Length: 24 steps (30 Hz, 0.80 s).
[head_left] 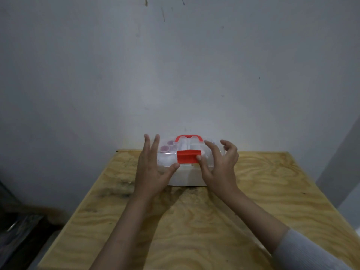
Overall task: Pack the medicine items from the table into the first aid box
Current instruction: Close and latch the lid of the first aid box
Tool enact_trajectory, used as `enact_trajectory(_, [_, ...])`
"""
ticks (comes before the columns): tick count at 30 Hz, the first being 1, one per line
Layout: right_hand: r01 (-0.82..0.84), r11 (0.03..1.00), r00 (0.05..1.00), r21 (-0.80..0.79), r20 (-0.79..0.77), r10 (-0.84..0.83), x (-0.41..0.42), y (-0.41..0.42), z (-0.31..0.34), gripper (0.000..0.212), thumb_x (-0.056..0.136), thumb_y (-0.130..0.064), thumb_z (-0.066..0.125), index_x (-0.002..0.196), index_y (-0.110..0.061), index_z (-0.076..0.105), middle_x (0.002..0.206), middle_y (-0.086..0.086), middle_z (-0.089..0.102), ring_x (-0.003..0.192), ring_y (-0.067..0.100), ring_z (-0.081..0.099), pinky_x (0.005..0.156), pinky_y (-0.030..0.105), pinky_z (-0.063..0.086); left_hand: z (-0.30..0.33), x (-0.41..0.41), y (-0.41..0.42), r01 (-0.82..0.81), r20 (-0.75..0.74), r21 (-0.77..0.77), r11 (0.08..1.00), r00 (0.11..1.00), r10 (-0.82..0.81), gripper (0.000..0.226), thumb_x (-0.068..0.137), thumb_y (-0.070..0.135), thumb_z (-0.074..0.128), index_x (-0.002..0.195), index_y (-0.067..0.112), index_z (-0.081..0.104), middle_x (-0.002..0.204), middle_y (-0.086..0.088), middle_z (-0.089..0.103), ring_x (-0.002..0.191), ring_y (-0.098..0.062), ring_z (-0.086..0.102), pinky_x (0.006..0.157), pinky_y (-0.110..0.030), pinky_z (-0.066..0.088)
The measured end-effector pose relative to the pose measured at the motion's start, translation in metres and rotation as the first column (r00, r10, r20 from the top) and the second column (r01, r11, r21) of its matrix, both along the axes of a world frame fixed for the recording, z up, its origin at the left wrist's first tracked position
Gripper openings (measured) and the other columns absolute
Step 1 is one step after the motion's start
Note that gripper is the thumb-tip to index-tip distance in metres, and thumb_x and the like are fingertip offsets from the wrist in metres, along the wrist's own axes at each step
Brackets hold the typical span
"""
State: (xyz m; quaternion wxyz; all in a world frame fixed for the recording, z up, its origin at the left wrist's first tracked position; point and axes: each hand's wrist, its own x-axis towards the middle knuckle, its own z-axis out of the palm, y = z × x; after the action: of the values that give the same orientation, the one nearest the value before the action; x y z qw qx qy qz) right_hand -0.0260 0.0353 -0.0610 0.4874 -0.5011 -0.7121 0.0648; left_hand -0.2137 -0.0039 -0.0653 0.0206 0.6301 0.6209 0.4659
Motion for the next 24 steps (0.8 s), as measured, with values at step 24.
enact_trajectory(24, [-0.223, 0.964, 0.968, -0.142, 0.088, 0.236, 0.01, -0.001, 0.015, 0.048, 0.082, -0.045, 0.05, 0.128, -0.031, 0.052, 0.144, 0.004, 0.042, 0.143, 0.024, 0.019, 0.115, 0.059, 0.008, -0.014, 0.0, 0.016, 0.055, 0.049, 0.078, 0.995, 0.997, -0.059, 0.04, 0.091, 0.037, 0.053, 0.13, 0.028, 0.056, 0.145, 0.015, 0.036, 0.137, -0.008, 0.03, 0.104, -0.033, 0.034])
